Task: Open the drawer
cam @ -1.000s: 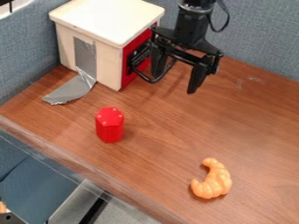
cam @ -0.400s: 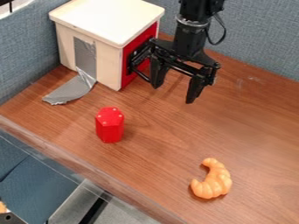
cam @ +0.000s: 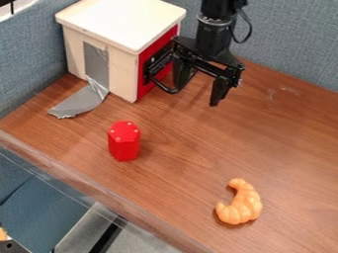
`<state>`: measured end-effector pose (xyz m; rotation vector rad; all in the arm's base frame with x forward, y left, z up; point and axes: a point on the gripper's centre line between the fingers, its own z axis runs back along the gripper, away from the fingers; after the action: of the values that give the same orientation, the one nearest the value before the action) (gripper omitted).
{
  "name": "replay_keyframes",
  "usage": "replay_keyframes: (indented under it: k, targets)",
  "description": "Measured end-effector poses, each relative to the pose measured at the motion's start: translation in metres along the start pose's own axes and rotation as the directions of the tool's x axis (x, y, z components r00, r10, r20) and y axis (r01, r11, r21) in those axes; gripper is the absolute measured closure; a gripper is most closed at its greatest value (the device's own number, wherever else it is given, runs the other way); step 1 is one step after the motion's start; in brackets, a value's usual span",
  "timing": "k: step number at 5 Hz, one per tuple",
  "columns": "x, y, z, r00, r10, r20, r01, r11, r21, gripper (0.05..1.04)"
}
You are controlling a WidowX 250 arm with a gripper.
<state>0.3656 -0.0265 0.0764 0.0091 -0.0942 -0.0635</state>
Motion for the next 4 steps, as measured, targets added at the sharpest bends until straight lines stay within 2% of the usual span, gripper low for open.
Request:
replay_keyframes:
  k: [1,2,3,4]
  targets:
    - [0.017,0.001,-0.002,1.0,0.001,0.031,-0.001,1.0,0.006,0.085]
    - [0.03,0.004,-0.008,0.998,-0.009,0.055,0.006,0.999,0.054,0.085]
    - [0.038,0.001,-0.019,0.998,-0.039,0.058,0.033,0.994,0.101,0.085]
    - [0.041,0.005,-0.023,0.997,-0.047,0.061,0.039,0.991,0.127,0.085]
